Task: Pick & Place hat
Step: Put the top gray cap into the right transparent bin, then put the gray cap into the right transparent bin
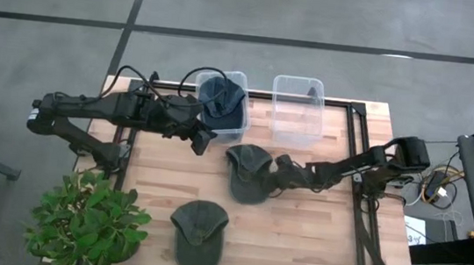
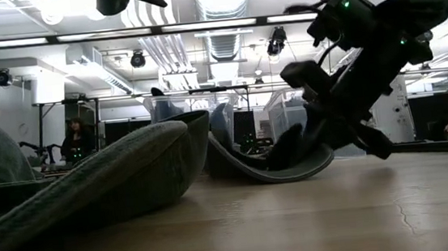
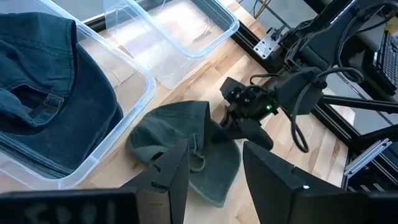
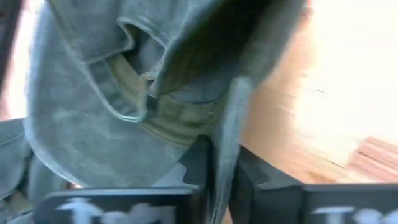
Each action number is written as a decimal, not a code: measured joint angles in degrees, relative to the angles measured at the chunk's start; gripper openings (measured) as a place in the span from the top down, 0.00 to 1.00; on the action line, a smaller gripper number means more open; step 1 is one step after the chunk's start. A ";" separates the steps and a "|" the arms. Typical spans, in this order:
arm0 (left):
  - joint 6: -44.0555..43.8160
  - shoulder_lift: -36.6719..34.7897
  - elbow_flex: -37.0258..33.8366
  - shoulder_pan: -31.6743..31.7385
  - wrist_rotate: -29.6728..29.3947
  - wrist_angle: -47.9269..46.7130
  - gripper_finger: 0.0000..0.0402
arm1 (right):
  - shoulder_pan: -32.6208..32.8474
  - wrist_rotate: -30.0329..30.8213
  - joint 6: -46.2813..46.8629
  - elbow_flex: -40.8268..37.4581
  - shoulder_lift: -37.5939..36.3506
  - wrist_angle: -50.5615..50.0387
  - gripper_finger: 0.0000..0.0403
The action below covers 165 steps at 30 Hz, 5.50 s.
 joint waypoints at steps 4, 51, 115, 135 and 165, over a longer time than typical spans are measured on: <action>0.00 0.00 0.00 0.00 0.02 0.01 0.65 | 0.13 -0.26 -2.29 -0.05 -2.65 0.47 0.97; 27.12 -0.82 -4.64 -0.35 -0.09 18.74 0.65 | -18.51 26.63 -33.78 43.76 -37.63 -73.25 0.97; 22.93 -12.92 -17.74 -1.84 0.03 23.41 0.65 | -47.95 -9.75 -38.02 32.59 -21.58 -62.53 0.76; 22.76 -12.90 -17.73 -1.81 0.04 23.41 0.65 | -46.59 -6.47 -44.76 42.22 -23.56 -76.22 0.75; -6.47 -0.67 -17.73 -5.20 20.88 3.36 0.65 | -33.54 -8.05 -47.39 35.58 -54.58 -74.55 0.79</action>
